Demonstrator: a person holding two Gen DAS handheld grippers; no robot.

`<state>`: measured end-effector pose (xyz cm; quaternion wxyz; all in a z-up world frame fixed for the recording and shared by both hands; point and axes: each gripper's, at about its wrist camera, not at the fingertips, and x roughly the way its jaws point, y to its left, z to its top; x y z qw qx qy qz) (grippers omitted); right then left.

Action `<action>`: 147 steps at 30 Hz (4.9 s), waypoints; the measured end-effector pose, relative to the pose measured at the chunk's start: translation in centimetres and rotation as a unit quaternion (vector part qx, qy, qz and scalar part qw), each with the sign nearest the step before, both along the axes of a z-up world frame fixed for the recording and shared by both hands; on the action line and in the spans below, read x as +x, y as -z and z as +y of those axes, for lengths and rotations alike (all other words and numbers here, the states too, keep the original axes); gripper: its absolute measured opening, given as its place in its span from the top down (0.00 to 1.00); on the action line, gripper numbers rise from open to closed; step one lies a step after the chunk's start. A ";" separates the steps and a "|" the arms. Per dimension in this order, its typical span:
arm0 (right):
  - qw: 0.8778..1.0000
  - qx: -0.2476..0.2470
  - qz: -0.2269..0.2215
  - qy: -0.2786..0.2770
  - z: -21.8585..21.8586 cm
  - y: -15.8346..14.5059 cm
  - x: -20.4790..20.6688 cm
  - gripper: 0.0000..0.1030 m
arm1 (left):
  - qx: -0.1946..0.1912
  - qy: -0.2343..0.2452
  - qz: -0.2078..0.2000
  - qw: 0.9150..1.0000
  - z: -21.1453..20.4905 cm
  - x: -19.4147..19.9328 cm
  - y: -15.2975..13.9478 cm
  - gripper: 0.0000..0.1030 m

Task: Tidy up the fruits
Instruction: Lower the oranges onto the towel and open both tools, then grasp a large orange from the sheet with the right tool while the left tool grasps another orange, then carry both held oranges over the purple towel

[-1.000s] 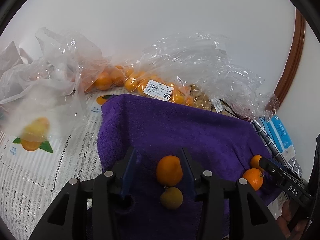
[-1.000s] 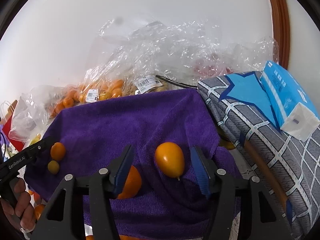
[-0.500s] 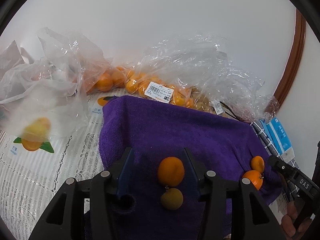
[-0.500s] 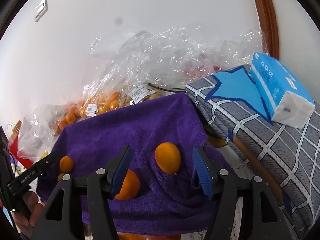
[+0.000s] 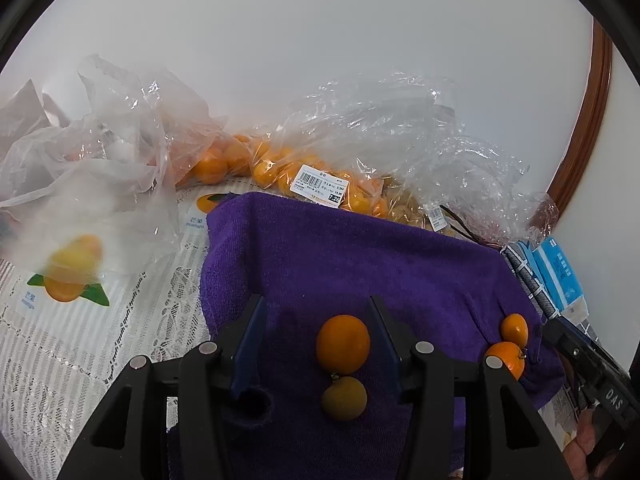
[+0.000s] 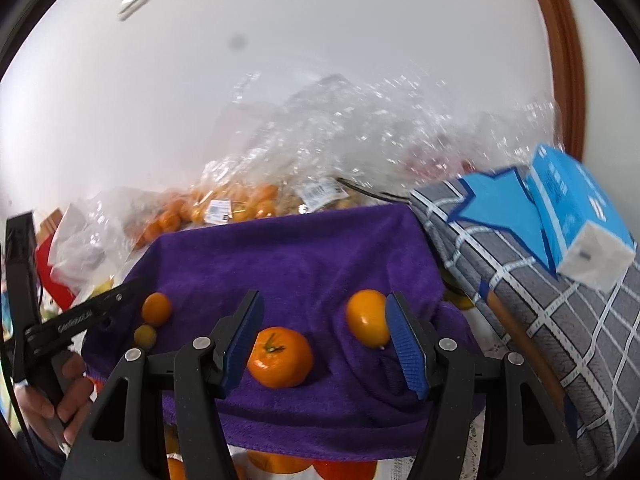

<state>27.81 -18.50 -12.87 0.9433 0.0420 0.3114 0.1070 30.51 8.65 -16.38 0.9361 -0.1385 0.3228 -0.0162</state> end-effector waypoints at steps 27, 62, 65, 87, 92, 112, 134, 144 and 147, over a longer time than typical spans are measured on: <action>0.998 -0.029 -0.045 -0.036 2.2 -1.0 -2.6 0.39 | -0.001 -0.003 -0.001 1.000 0.0 -0.2 -0.2 0.51; 0.992 -0.070 0.101 -0.029 4.5 3.6 -10.5 0.60 | 0.007 -0.010 -0.018 1.000 0.0 -0.9 -0.7 0.51; 0.994 -0.049 0.096 -0.025 3.8 3.3 -10.6 0.60 | 0.003 -0.014 -0.021 1.000 0.2 -1.3 -0.9 0.50; 0.997 -0.024 0.075 -0.002 2.5 2.7 -11.1 0.60 | -0.004 0.099 -0.011 0.995 -1.4 -13.0 -0.5 0.50; 0.998 -0.008 0.069 0.005 1.9 2.5 -11.1 0.60 | 0.009 0.123 0.018 0.992 -2.9 -12.0 0.4 0.50; 0.999 0.010 0.050 -0.015 1.9 2.1 -11.6 0.60 | -0.034 0.125 0.035 0.991 -2.1 -11.2 1.3 0.62; 0.997 0.031 -0.032 0.057 -0.8 0.3 -13.2 0.60 | -0.046 0.072 -0.027 0.996 -0.2 -12.5 -0.5 0.62; 0.997 0.011 -0.041 0.067 -0.4 0.1 -13.5 0.60 | -0.030 0.053 -0.032 0.998 0.0 -12.5 -0.6 0.62; 0.997 0.015 -0.034 0.070 -0.7 0.2 -13.3 0.60 | -0.037 0.049 -0.030 0.998 0.3 -12.4 -0.6 0.62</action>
